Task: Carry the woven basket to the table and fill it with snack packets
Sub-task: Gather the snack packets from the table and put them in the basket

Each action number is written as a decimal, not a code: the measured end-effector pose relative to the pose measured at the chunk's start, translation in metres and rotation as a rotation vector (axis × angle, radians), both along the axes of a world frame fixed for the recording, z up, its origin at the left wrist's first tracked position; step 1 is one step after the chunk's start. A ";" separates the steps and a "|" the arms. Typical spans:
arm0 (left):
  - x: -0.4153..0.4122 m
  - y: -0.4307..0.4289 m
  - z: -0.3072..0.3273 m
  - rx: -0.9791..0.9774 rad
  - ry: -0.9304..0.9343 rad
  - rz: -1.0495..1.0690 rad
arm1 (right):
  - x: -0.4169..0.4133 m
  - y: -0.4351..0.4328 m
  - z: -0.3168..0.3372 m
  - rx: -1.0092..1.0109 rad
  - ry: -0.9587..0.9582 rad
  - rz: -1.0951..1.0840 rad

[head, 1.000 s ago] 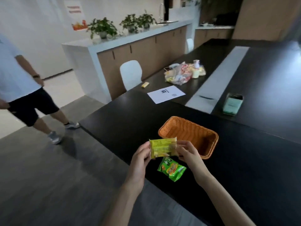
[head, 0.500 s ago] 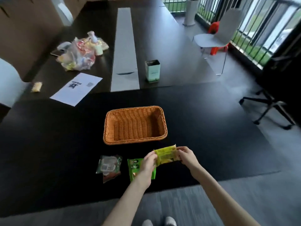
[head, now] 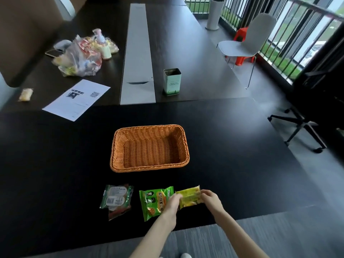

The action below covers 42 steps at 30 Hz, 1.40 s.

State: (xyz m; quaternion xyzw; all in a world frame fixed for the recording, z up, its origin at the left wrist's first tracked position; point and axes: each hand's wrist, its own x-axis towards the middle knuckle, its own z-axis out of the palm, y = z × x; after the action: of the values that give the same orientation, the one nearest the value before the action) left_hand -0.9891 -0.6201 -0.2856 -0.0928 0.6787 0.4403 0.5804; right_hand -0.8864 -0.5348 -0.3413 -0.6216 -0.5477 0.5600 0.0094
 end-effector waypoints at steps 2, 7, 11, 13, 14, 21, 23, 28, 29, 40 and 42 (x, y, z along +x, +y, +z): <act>-0.002 -0.001 0.002 0.027 -0.007 0.025 | -0.002 0.002 0.007 0.019 0.002 0.023; -0.028 -0.012 0.032 0.224 0.068 0.085 | -0.015 0.020 0.064 0.139 0.175 0.035; -0.071 -0.040 0.079 0.450 0.305 0.201 | -0.032 0.022 0.143 0.277 0.471 0.074; -0.091 -0.066 0.111 0.537 0.416 0.330 | -0.040 0.015 0.182 0.330 0.619 0.093; -0.099 -0.079 0.127 0.579 0.456 0.406 | -0.044 0.011 0.198 0.349 0.688 0.095; -0.128 -0.207 0.204 0.789 0.708 0.820 | -0.091 -0.053 0.273 0.347 0.952 0.276; -0.134 -0.250 0.214 0.815 0.770 0.941 | -0.108 -0.082 0.283 0.334 0.999 0.329; -0.143 -0.361 0.233 0.821 0.935 1.135 | -0.164 -0.168 0.290 0.230 1.095 0.430; -0.145 -0.381 0.234 0.812 0.956 1.163 | -0.176 -0.186 0.290 0.214 1.098 0.444; -0.233 -0.610 0.252 0.704 1.067 1.279 | -0.335 -0.416 0.295 0.030 1.163 0.512; -0.256 -0.643 0.252 0.691 1.063 1.286 | -0.367 -0.450 0.296 0.013 1.154 0.517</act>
State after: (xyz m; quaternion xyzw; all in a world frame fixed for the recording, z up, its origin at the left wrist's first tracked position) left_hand -1.2455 -1.2631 -0.0334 -0.0591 0.5045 0.8439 -0.1726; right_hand -1.2536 -0.9847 -0.0458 -0.0672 -0.5902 0.7860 0.1715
